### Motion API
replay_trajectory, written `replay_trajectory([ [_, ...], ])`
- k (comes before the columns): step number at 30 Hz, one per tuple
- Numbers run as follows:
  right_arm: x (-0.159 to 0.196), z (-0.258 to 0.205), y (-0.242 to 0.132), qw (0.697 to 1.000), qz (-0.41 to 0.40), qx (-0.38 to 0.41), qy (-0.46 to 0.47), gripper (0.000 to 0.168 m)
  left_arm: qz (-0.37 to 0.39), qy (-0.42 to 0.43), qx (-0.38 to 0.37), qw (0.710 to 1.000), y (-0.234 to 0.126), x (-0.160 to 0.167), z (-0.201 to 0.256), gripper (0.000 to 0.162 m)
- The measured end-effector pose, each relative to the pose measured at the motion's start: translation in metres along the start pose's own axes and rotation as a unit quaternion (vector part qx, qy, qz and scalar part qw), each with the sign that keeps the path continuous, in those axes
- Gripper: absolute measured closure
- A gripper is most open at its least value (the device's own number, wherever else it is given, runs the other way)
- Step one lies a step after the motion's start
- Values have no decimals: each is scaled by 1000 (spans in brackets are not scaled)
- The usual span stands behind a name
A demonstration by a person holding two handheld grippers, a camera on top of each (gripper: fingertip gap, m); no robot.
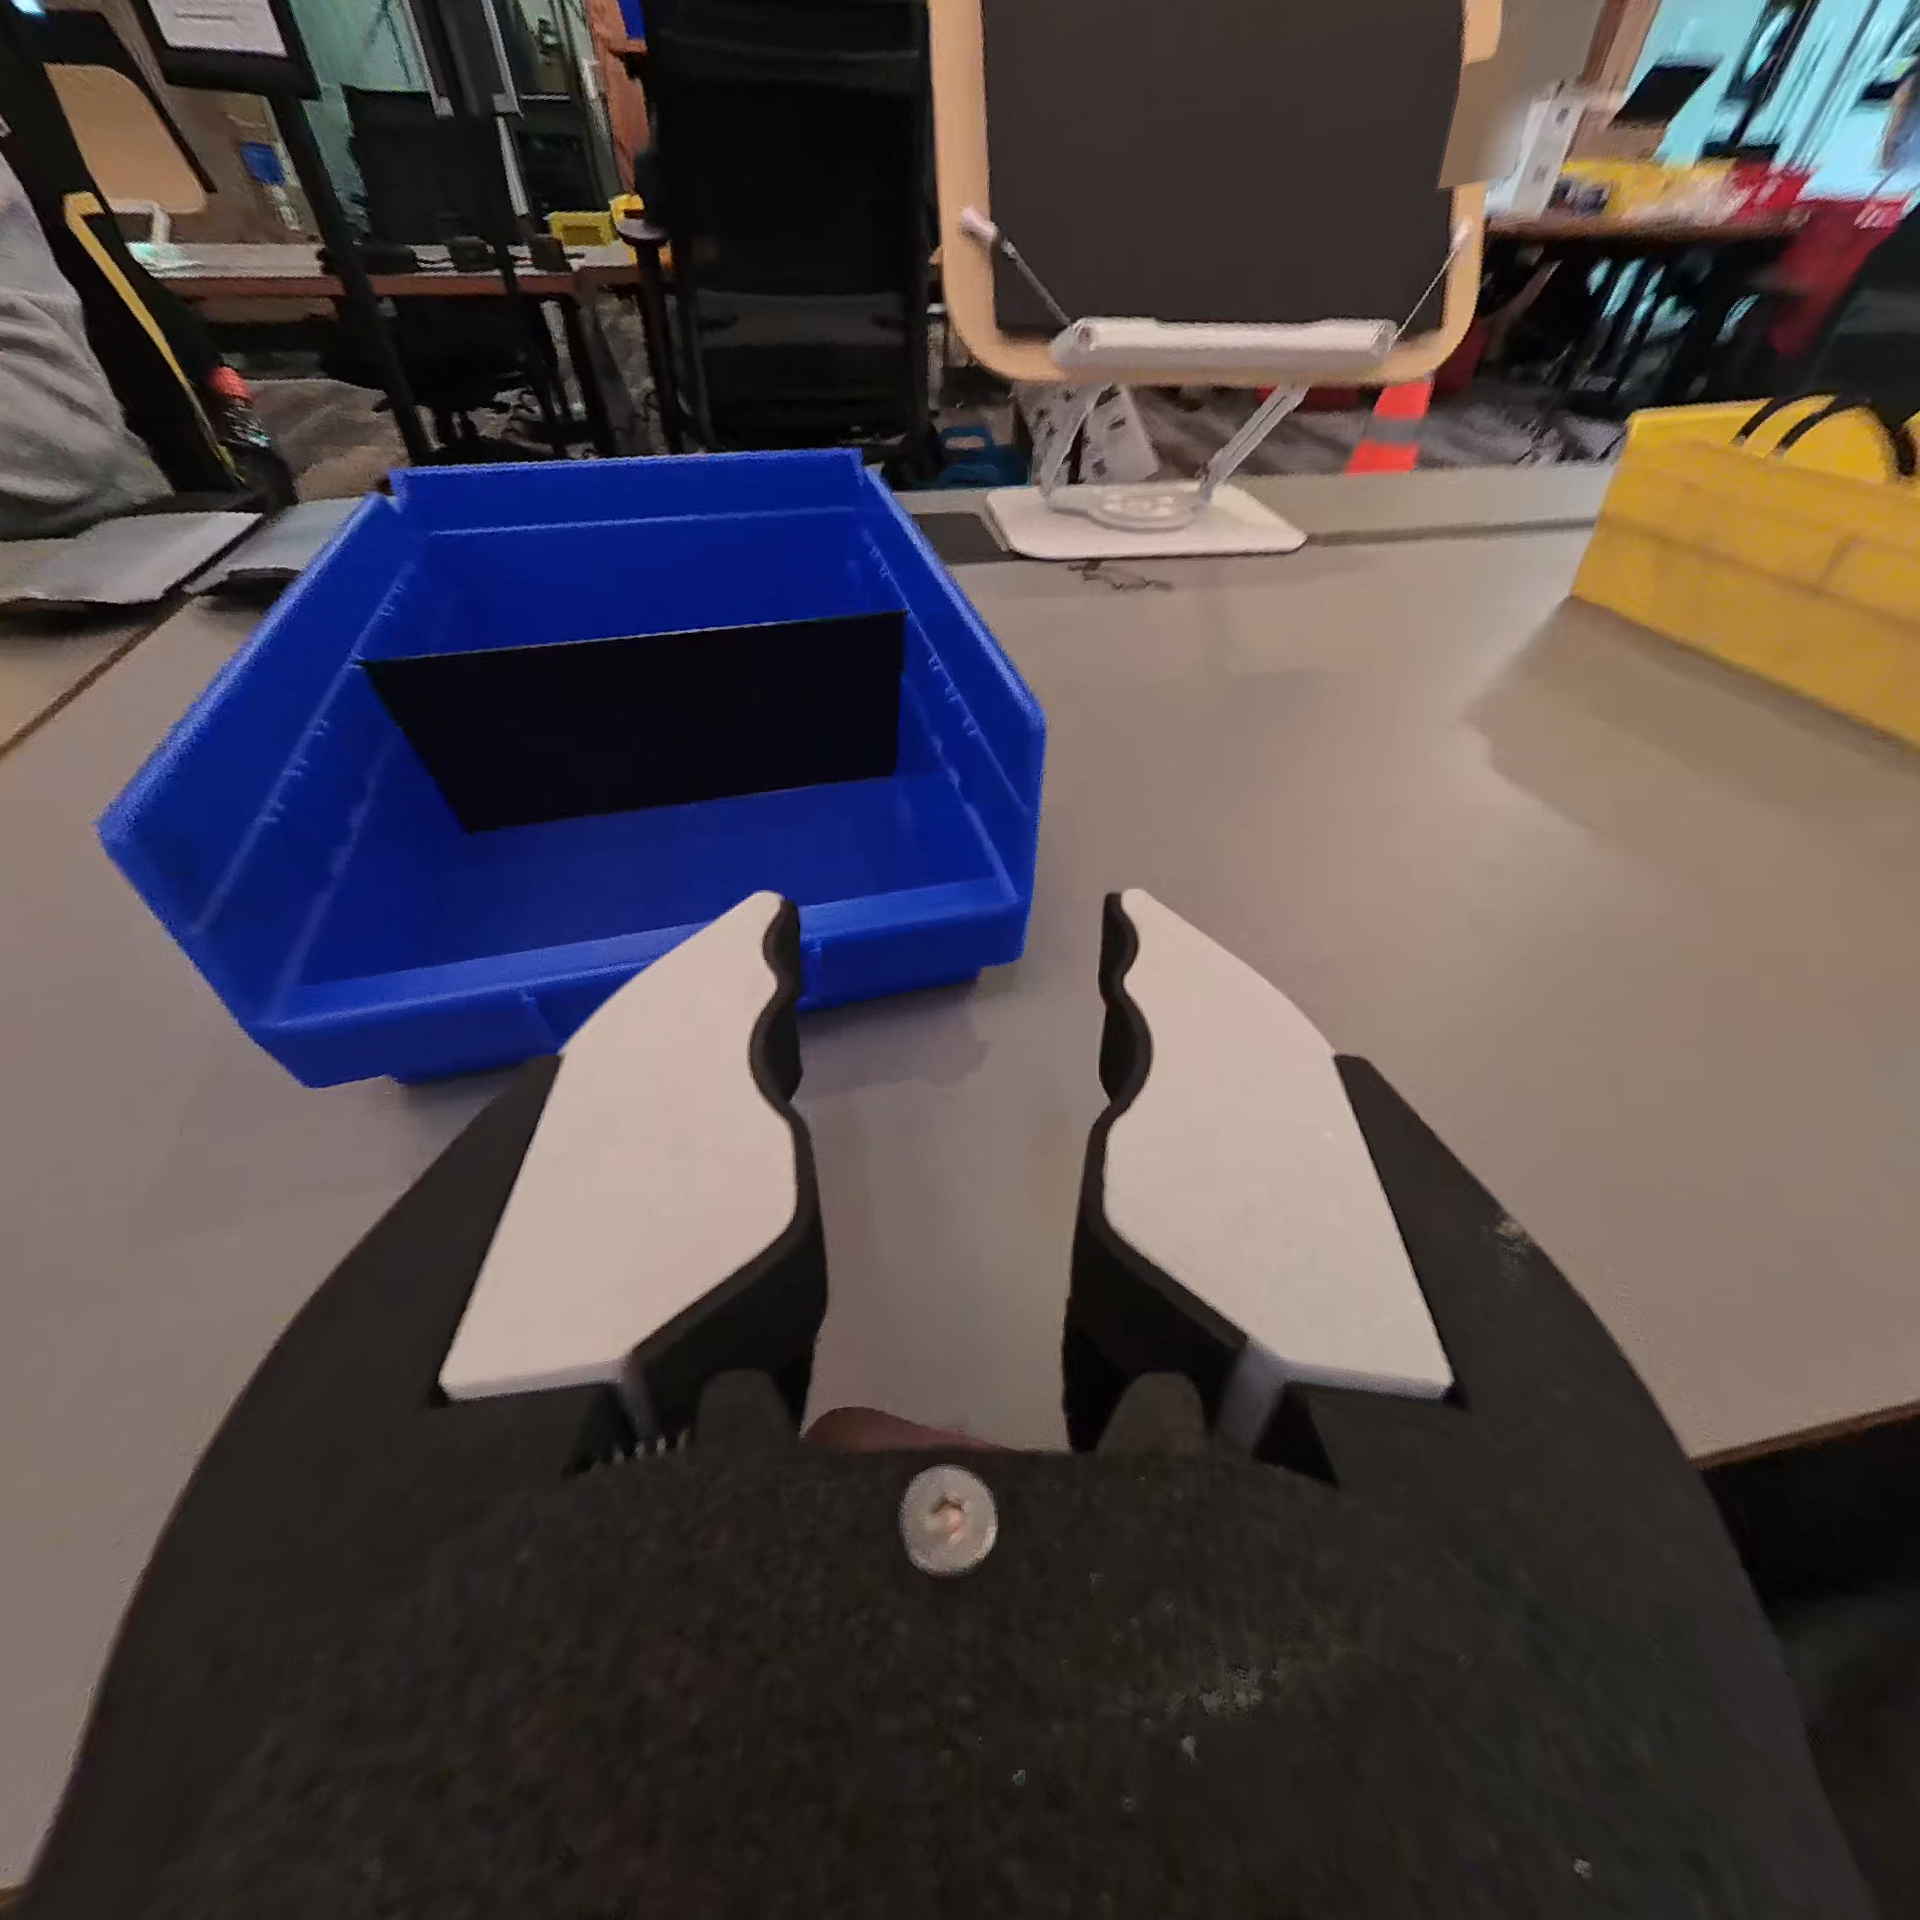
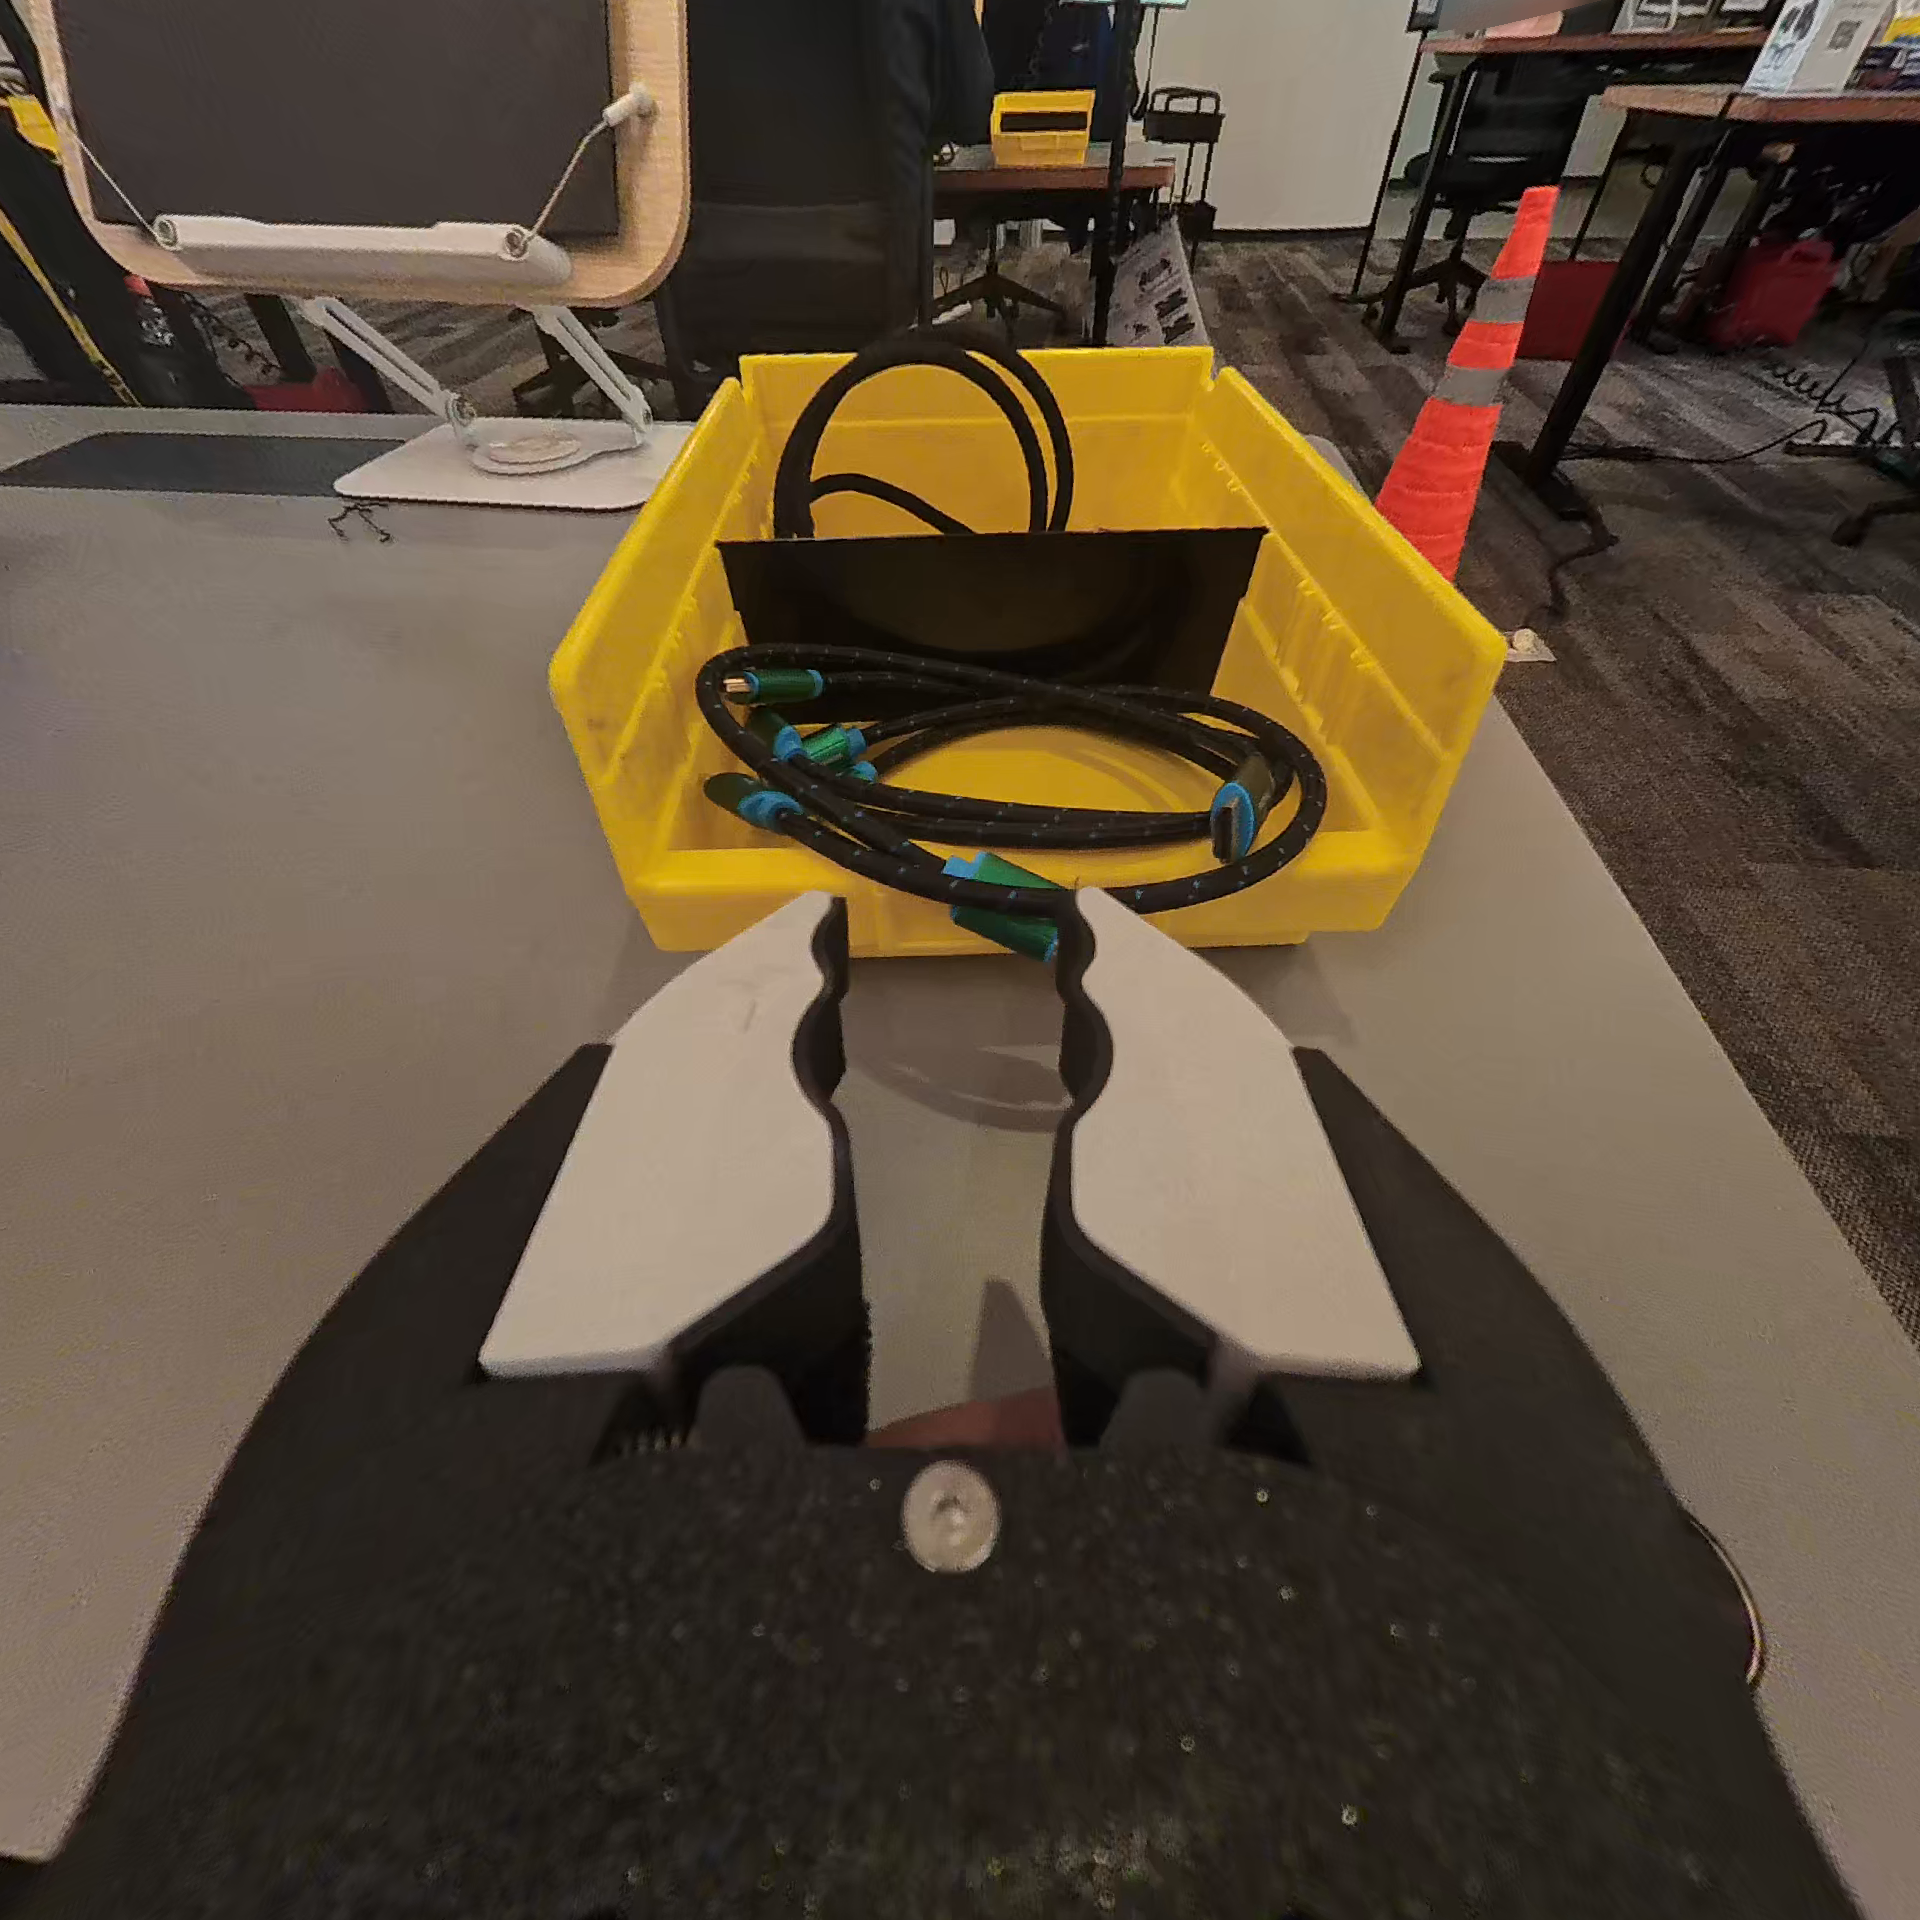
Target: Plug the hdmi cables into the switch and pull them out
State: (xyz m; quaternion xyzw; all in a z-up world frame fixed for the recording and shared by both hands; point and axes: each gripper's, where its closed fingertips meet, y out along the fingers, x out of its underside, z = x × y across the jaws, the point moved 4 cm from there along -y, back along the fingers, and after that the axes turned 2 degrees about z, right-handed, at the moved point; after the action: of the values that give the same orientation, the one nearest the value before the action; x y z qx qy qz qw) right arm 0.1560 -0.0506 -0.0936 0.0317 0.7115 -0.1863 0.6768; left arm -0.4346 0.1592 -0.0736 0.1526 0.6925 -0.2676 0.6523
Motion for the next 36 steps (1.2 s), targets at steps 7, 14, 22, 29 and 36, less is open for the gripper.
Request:
replay_trajectory([
  [7, -4, -3, 4, 1000, 10, -1, -7, 131, -3, -57, 19, 998, 5, 0, -2, 109],
  [14, -11, -31, 4, 998, 37, -60, 1, 129, -15, -37, 35, 999, 8, 3, 10, 108],
  [22, -11, -96, 76, 997, -28, -68, -20, 120, -40, 39, 70, 996, 16, 14, 51, 100],
  [29, -7, -162, 82, 982, -66, -176, -11, 105, -39, -16, 209, 977, 47, 1, 160, 102],
  [36, -49, -139, 31, 990, 5, -141, 32, 126, -90, 51, 225, 969, 117, -7, 308, 101],
])
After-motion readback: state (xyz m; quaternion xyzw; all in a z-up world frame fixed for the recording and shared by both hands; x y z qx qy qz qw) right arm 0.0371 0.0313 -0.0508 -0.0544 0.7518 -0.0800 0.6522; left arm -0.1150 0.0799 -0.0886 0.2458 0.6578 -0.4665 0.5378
